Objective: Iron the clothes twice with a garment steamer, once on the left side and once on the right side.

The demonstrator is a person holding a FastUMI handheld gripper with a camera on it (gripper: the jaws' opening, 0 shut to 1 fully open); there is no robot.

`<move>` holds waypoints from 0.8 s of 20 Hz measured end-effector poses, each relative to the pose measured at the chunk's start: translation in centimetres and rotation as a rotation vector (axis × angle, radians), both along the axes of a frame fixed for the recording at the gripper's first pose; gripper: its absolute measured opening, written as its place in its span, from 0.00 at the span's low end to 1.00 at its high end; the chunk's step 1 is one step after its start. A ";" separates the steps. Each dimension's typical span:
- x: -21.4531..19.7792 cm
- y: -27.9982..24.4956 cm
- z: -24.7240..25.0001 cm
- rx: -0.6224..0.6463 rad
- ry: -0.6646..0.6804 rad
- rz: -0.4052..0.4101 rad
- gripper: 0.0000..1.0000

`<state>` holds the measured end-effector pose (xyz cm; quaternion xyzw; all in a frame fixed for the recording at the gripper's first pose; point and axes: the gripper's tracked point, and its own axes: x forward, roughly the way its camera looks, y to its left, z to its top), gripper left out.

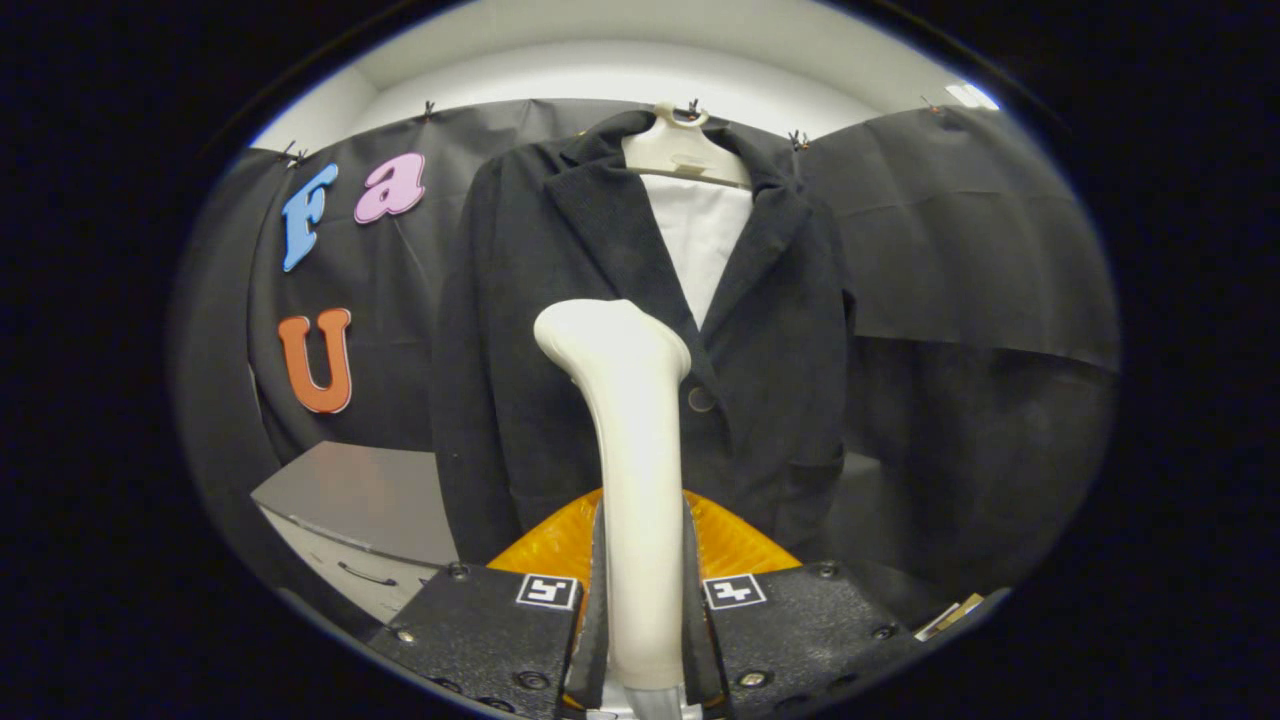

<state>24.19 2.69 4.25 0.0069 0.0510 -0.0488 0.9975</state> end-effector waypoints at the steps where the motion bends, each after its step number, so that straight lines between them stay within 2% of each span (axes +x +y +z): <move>1: -0.1 0.1 -0.5 0.000 0.007 -0.002 0.33; 6: -0.2 0.3 -4.2 0.014 0.066 -0.006 0.33; 16: -0.5 0.0 -8.6 0.018 0.135 -0.029 0.33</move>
